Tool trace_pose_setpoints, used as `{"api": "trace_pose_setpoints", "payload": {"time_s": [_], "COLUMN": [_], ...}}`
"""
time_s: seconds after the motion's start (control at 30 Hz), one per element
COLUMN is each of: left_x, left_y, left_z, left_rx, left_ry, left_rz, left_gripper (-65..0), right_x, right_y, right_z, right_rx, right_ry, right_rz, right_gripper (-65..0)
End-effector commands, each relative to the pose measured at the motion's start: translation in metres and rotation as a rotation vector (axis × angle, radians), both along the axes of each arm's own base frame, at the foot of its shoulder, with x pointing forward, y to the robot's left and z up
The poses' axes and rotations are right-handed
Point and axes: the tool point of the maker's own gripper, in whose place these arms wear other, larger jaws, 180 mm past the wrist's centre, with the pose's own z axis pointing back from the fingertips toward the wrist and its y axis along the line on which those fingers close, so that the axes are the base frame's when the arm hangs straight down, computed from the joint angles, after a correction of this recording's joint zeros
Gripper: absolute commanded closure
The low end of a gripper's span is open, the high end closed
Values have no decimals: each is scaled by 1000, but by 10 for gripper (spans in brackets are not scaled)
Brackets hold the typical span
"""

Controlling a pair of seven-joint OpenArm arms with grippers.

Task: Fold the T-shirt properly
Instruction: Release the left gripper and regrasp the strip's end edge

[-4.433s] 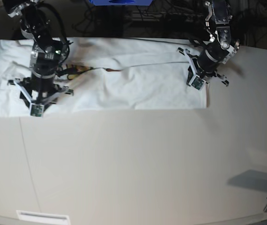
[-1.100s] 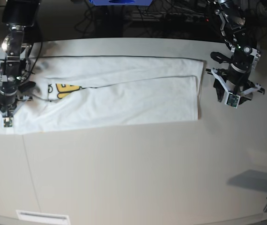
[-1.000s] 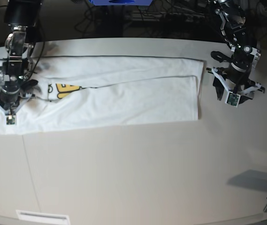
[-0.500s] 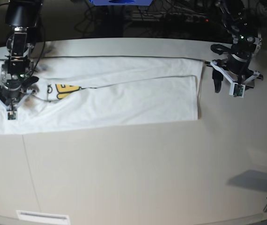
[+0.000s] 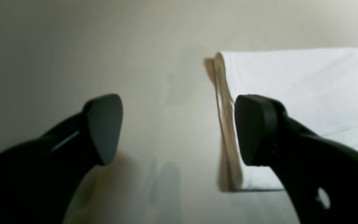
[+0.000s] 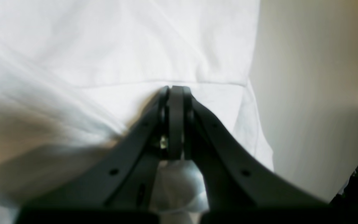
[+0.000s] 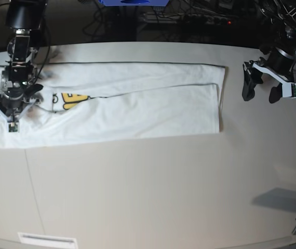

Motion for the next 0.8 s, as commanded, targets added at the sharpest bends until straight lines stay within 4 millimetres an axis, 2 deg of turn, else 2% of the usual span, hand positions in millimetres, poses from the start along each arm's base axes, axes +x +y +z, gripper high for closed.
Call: {"api": "trace_pose_setpoints", "payload": {"time_s": [0.0, 0.17, 0.27, 0.43, 0.57, 0.77], "left_x": [4, 1, 5, 18, 30, 35], "left_y": [3, 12, 12, -17, -30, -47], "left_z": [7, -29, -34, -41, -48, -68], "left_rx": [-29, -195, -216, -243, -283, -337], "left_ry": [-36, 37, 38, 56, 80, 137], "left_rz": [-4, 55, 66, -18, -1, -10], "left_gripper": [-556, -556, -556, -553, -551, -551], "right_x": [-1, -1, -1, -2, -2, -2], "right_y": [-4, -5, -5, -5, -5, -5], "right_z": [4, 4, 4, 4, 4, 4], "right_rx": [-14, -15, -17, -17, -18, -18], "right_ry": [3, 3, 5, 7, 8, 8], "right_rz": [-5, -4, -4, -5, -6, -6], "right_gripper": [0, 0, 0, 0, 0, 0]}}
